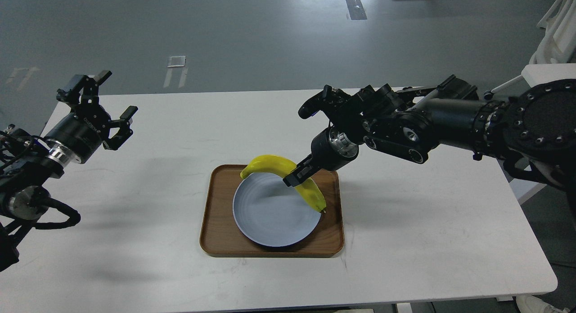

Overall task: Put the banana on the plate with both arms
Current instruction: 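Lower the banana onto the blue plate with the right gripper, then open the right gripper and raise it away from the plate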

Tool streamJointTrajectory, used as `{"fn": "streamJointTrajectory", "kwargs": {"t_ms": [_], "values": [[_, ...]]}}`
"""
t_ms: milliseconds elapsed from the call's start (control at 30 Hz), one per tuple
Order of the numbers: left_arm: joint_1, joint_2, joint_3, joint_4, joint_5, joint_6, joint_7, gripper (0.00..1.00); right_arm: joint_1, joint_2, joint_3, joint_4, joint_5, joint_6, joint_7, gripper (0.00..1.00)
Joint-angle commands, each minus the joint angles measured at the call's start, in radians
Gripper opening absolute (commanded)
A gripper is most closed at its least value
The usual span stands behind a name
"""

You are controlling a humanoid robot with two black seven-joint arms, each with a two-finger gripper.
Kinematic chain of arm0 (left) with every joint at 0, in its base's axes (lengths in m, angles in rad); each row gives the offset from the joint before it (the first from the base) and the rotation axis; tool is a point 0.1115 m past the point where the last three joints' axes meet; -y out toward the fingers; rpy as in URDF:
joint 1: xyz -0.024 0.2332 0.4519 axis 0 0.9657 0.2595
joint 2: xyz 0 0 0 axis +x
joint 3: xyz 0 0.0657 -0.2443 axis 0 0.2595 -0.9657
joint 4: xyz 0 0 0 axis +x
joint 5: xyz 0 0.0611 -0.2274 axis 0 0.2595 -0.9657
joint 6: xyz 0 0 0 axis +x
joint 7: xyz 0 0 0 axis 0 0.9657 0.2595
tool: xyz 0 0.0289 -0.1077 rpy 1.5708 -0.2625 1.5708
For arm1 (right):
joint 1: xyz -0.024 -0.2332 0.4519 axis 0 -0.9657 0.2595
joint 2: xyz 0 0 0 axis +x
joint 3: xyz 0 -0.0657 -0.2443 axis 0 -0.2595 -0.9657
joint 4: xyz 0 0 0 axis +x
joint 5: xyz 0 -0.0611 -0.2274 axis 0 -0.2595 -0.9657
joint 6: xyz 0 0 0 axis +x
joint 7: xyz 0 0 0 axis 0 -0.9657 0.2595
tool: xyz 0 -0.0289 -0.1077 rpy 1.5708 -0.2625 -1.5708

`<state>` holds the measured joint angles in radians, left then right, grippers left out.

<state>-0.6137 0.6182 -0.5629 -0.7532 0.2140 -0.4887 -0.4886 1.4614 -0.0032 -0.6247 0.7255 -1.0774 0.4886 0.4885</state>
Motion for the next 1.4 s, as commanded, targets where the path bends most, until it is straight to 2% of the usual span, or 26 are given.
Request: {"fn": "streamJointTrajectory", "kwargs": {"t_ms": [0, 233, 633, 800, 900, 1000, 1033, 1267, 1367], "values": [[0.0, 0.0, 0.0, 0.0, -0.001, 0.0, 0.0, 0.98, -0.015, 0.003, -0.01, -0.014, 0.005, 0.0, 0.0, 0.08], [0.0, 0.0, 0.0, 0.0, -0.001, 0.0, 0.0, 0.98, -0.032, 0.003, -0.01, -0.035, 0.039, 0.0, 0.0, 0.13], [0.0, 0.002, -0.002, 0.0, -0.001, 0.0, 0.0, 0.98, -0.053, 0.003, -0.01, -0.023, 0.129, 0.0, 0.0, 0.14], [0.002, 0.002, -0.002, 0.0, -0.001, 0.0, 0.0, 0.98, -0.062, 0.003, -0.009, -0.026, 0.131, 0.0, 0.0, 0.2], [0.002, 0.003, -0.002, 0.0, -0.001, 0.0, 0.0, 0.98, -0.072, 0.003, -0.009, -0.029, 0.131, 0.0, 0.0, 0.38], [0.002, 0.003, -0.003, 0.0, -0.001, 0.0, 0.0, 0.98, -0.075, 0.003, -0.009, -0.032, 0.131, 0.0, 0.0, 0.45], [0.003, 0.003, -0.003, 0.0, -0.001, 0.0, 0.0, 0.98, -0.075, 0.003, -0.009, -0.034, 0.132, 0.0, 0.0, 0.5], [0.003, 0.003, -0.003, 0.0, -0.001, 0.0, 0.0, 0.98, -0.076, 0.003, -0.007, -0.037, 0.154, 0.0, 0.0, 0.72], [0.002, 0.002, -0.003, 0.0, -0.001, 0.0, 0.0, 0.98, -0.075, 0.003, 0.003, -0.038, 0.168, 0.0, 0.0, 0.96]]}}
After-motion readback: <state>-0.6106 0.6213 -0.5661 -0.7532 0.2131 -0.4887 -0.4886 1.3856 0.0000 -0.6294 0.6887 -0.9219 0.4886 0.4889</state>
